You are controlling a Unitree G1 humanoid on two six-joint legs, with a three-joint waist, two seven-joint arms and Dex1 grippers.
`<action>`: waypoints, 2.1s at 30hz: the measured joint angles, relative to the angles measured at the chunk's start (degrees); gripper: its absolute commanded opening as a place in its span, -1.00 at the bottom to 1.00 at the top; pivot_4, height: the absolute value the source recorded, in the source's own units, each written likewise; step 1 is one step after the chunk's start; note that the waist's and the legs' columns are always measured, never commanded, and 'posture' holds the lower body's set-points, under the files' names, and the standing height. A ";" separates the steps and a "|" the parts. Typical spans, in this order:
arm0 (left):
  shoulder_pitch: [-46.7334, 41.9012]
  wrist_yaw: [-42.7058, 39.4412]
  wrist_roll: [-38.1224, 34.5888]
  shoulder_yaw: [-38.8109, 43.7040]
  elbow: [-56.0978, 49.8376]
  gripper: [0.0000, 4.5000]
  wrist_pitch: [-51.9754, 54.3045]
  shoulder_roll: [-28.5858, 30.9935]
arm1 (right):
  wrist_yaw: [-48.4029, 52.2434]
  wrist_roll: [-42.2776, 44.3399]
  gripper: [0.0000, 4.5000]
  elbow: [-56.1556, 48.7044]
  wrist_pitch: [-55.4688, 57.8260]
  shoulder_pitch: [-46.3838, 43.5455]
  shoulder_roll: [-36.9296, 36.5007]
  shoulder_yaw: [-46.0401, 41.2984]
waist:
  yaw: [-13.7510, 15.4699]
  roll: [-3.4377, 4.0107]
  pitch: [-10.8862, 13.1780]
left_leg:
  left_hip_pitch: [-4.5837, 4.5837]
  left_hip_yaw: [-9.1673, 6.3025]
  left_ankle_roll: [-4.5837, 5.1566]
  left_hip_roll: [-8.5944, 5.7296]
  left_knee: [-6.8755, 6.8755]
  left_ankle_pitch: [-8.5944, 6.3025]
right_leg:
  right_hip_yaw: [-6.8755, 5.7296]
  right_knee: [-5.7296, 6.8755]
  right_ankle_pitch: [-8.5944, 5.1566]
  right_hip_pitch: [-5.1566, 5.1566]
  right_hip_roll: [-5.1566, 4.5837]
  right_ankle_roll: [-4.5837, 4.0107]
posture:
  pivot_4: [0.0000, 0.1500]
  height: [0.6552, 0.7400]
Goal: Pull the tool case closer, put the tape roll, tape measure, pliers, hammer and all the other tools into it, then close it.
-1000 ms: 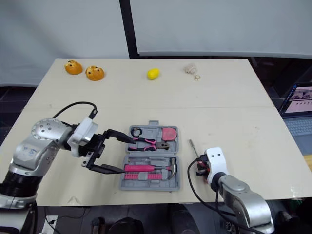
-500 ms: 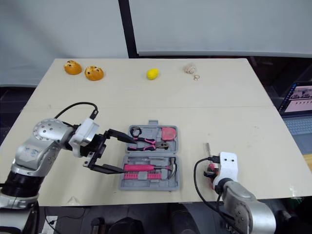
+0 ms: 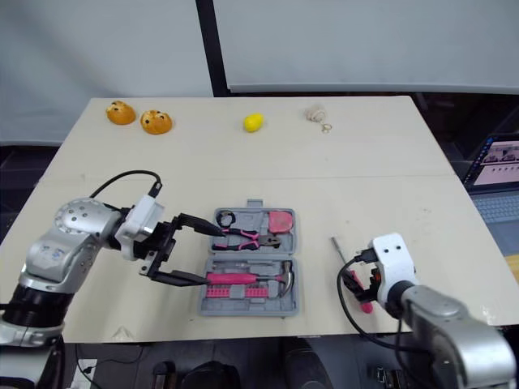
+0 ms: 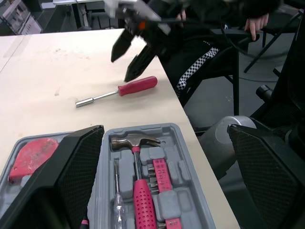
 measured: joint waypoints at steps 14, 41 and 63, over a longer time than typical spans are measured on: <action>3.33 2.00 0.19 2.46 -1.41 1.00 -0.59 2.66 | 43.31 -25.50 0.96 28.24 -57.60 -20.03 -30.09 29.65 | 0.13 -0.12 0.23 | -0.13 0.06 0.22 0.03 -0.02 0.07 | -0.13 -0.40 0.03 0.00 -0.09 0.06 | 1.00 1.00; 2.13 3.91 0.16 2.47 -1.78 1.00 0.06 2.54 | 44.65 -63.07 -0.09 55.79 -120.22 -36.43 -13.61 46.68 | -0.02 0.32 0.60 | 0.10 0.22 0.11 0.17 0.74 0.11 | -0.01 0.70 -0.11 -0.05 -0.09 -0.19 | 1.00 1.00; 3.69 5.60 0.99 1.53 -1.72 1.00 -1.50 -0.42 | 50.34 -41.53 -0.82 15.68 -9.36 -16.18 -8.96 23.43 | 0.06 0.14 0.49 | -0.03 -0.10 -0.02 0.16 0.83 0.03 | -0.08 0.83 -0.09 -0.07 -0.04 -0.22 | 1.00 1.00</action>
